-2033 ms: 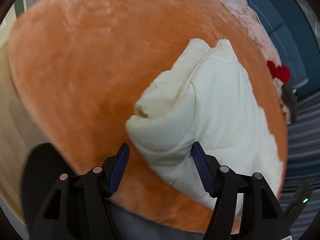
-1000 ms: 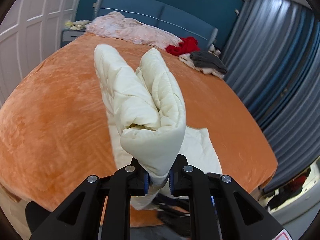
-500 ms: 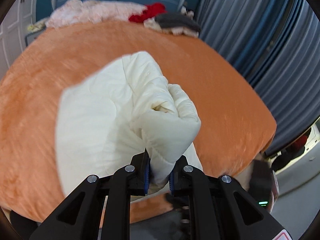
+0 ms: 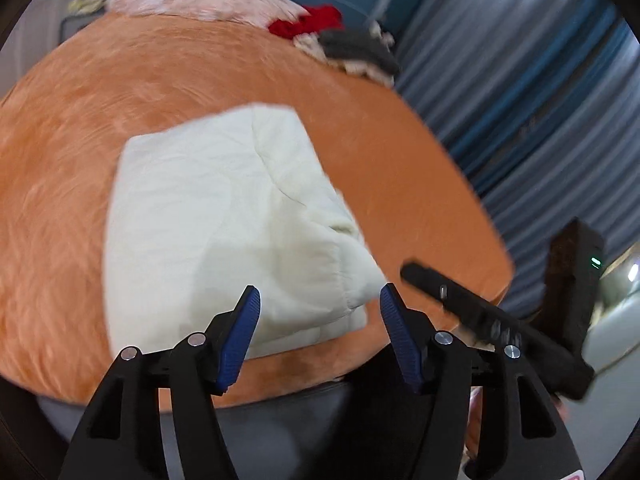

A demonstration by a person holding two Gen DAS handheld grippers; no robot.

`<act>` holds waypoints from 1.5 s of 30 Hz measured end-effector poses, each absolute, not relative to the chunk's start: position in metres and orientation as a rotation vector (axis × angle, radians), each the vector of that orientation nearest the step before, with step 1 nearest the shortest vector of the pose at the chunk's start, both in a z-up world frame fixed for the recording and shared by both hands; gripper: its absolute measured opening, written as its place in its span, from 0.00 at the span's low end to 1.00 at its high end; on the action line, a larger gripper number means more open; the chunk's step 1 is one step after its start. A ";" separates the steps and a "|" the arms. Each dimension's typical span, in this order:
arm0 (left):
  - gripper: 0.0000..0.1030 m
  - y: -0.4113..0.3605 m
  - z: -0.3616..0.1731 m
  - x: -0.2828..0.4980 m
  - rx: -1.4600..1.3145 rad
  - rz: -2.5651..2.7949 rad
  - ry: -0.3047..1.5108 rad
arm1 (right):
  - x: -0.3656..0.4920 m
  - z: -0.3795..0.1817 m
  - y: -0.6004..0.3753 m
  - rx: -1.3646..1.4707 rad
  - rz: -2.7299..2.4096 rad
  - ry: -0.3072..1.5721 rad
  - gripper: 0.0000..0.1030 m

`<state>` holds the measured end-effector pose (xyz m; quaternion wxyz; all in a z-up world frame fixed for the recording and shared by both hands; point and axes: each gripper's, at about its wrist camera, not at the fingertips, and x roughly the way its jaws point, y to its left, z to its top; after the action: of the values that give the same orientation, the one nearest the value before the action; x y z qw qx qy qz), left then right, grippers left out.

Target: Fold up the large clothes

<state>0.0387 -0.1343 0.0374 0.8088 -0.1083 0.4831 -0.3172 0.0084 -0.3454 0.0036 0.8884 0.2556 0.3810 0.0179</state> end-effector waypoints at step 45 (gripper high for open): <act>0.57 -0.174 -0.075 0.101 0.164 -0.249 1.202 | 0.060 -0.112 -0.355 0.426 -0.129 1.061 0.20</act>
<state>0.1005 -0.1743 -0.0754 0.8142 0.0768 0.5635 -0.1165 0.0605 -0.3550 -0.1122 0.8389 0.2016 0.5019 -0.0611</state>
